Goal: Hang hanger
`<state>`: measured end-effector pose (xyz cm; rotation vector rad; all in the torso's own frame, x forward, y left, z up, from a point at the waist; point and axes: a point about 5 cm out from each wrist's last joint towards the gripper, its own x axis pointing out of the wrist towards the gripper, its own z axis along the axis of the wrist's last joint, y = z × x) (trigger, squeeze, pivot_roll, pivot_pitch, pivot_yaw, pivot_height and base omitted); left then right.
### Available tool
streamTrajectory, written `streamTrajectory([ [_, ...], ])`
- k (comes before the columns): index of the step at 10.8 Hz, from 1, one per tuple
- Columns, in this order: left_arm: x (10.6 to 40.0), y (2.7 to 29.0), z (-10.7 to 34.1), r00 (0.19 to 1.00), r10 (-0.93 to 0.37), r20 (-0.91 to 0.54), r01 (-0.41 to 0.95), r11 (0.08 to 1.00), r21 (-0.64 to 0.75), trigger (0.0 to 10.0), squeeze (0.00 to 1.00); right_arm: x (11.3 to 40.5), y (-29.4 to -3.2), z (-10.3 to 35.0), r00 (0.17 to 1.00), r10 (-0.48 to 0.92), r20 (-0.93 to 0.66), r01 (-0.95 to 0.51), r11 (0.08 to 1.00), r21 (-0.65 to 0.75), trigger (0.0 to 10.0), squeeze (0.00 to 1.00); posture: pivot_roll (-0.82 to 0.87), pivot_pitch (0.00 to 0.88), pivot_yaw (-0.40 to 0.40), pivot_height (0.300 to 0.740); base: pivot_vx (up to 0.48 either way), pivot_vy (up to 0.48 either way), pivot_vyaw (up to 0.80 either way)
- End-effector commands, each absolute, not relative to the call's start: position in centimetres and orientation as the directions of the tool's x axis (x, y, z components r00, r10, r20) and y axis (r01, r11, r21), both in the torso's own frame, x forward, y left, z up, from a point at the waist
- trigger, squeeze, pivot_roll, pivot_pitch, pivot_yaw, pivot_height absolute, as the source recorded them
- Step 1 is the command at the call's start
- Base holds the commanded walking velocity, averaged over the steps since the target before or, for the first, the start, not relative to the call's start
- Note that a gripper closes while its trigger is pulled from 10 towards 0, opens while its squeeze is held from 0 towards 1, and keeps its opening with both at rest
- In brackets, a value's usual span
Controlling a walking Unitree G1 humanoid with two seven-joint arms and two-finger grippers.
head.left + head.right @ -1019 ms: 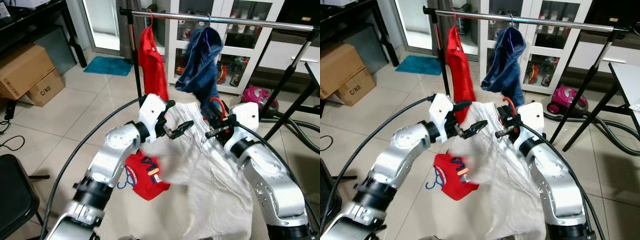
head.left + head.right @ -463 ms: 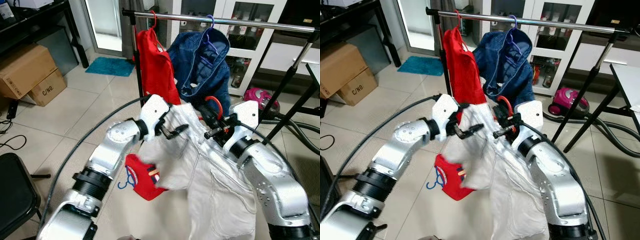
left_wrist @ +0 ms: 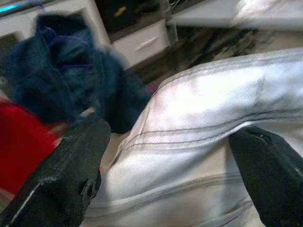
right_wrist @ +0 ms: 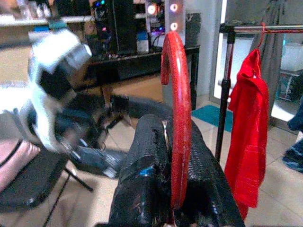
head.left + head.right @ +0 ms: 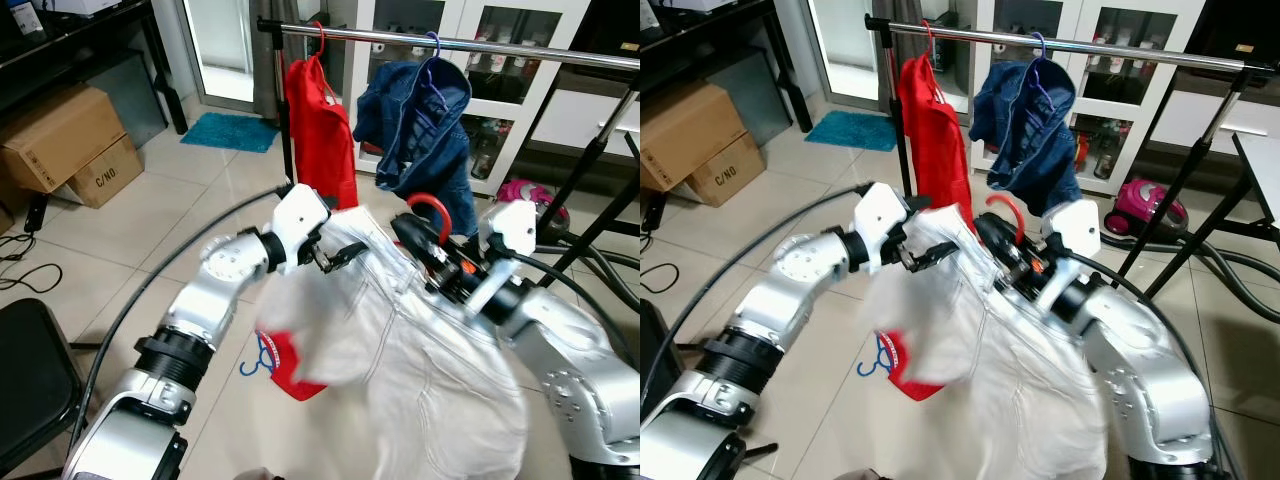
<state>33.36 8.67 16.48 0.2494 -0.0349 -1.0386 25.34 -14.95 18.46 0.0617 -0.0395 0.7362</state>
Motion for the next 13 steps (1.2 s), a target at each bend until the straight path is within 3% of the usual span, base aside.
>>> streamTrajectory([
  [1,32.4,8.2,19.4,0.360,-0.933,0.020,0.916,0.357,0.182,10.0,0.00,25.3,-14.9,19.7,0.710,0.698,0.091,-0.700,0.714,-0.013,10.0,0.00,-0.07,0.000,0.021,0.740,0.000,0.000,0.00],
  [2,31.2,8.6,19.8,0.218,-0.976,-0.010,0.966,0.214,0.147,10.0,0.00,25.5,-15.1,19.7,0.700,0.709,0.084,-0.709,0.704,-0.027,10.0,0.00,-0.07,0.000,0.022,0.740,0.000,0.000,0.00],
  [3,30.7,9.1,19.7,0.150,-0.988,-0.040,0.983,0.145,0.111,10.0,0.00,25.6,-15.3,19.7,0.684,0.725,0.081,-0.724,0.688,-0.037,10.0,0.00,-0.07,0.000,0.023,0.740,0.000,0.000,0.00],
  [4,31.3,10.2,19.8,0.147,-0.986,-0.077,0.987,0.141,0.078,10.0,0.00,25.5,-15.4,19.7,0.640,0.765,0.064,-0.763,0.644,-0.064,10.0,0.00,-0.06,0.001,0.025,0.740,0.000,0.000,0.00],
  [5,31.4,11.0,19.9,0.125,-0.985,-0.120,0.992,0.121,0.041,10.0,1.00,25.5,-15.5,19.6,0.616,0.787,0.045,-0.783,0.617,-0.084,10.0,0.00,-0.06,0.001,0.025,0.740,0.000,0.000,0.00],
  [8,32.3,14.0,20.8,0.085,-0.973,-0.214,0.996,0.085,0.011,10.0,1.00,24.1,-15.6,19.7,0.448,0.894,0.000,-0.882,0.443,-0.162,10.0,0.00,-0.06,0.013,0.031,0.740,0.000,0.000,0.00],
  [10,32.7,14.6,21.4,-0.039,-0.974,-0.223,0.998,-0.025,-0.064,10.0,1.00,23.1,-15.6,20.0,0.304,0.952,-0.025,-0.938,0.295,-0.184,10.0,0.00,-0.06,0.013,0.031,0.740,0.000,0.000,0.00],
  [11,32.3,14.2,20.8,-0.132,-0.966,-0.223,0.988,-0.109,-0.113,10.0,0.49,22.8,-15.4,20.2,0.260,0.965,-0.035,-0.951,0.250,-0.184,10.0,0.00,-0.06,0.013,0.031,0.740,0.000,0.000,0.00],
  [12,32.2,13.6,20.2,-0.163,-0.956,-0.245,0.983,-0.136,-0.123,10.0,0.15,22.7,-15.3,20.4,0.241,0.970,-0.037,-0.956,0.230,-0.184,10.0,0.00,-0.06,0.013,0.031,0.740,0.000,0.000,0.00],
  [13,32.3,12.9,19.4,-0.163,-0.944,-0.288,0.985,-0.141,-0.097,10.0,0.01,22.6,-15.1,20.6,0.227,0.973,-0.032,-0.958,0.217,-0.189,10.0,0.00,-0.07,0.034,0.056,0.740,0.000,0.000,0.00],
])
